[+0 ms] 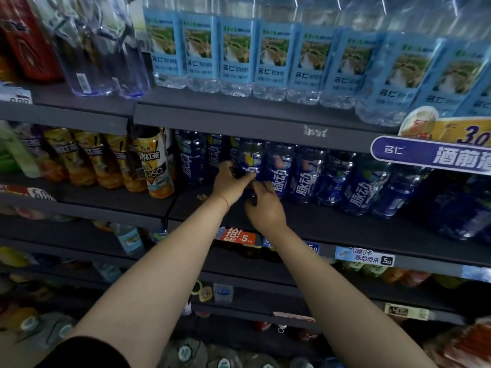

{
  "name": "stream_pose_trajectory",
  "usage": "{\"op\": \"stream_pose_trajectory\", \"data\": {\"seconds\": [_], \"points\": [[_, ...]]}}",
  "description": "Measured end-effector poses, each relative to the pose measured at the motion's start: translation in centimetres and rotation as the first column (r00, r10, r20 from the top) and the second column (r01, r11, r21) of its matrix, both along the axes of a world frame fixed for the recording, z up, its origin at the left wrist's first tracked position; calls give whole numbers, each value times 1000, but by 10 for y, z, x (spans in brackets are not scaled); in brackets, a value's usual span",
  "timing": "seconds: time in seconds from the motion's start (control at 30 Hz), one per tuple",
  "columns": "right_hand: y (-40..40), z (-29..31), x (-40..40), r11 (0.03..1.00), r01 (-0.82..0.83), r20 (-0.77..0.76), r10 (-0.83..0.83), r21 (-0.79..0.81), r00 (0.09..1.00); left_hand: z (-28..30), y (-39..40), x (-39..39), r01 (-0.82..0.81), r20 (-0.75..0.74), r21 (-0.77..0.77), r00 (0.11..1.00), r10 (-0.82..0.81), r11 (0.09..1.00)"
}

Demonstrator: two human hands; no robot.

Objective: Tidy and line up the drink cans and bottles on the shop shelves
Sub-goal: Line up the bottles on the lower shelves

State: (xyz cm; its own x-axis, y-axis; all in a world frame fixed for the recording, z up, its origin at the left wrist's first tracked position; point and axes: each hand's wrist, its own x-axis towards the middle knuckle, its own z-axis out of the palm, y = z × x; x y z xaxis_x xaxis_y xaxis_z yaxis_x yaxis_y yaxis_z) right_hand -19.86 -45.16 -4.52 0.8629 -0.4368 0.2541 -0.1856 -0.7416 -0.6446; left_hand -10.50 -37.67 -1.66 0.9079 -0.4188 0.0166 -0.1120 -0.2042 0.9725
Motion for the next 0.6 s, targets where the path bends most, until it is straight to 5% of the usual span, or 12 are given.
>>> {"op": "stream_pose_trajectory", "data": {"seconds": [0.13, 0.4, 0.5, 0.6], "points": [[-3, -3, -3, 999, 27, -54, -28, -31, 998, -11, 2, 0, 84, -73, -128, 993, -94, 988], [1, -8, 4, 1000, 22, -88, -20, 19, 996, 2, 23, -9, 202, -73, -35, 976, -204, 979], [14, -2, 9, 995, 75, 53, -79, 65, 995, -1, 52, -25, -41, -56, -19, 998, 40, 999], [46, 3, 11, 983, -137, 156, 117, 125, 981, -15, 103, -39, -292, -83, -83, 955, 285, 953]]}}
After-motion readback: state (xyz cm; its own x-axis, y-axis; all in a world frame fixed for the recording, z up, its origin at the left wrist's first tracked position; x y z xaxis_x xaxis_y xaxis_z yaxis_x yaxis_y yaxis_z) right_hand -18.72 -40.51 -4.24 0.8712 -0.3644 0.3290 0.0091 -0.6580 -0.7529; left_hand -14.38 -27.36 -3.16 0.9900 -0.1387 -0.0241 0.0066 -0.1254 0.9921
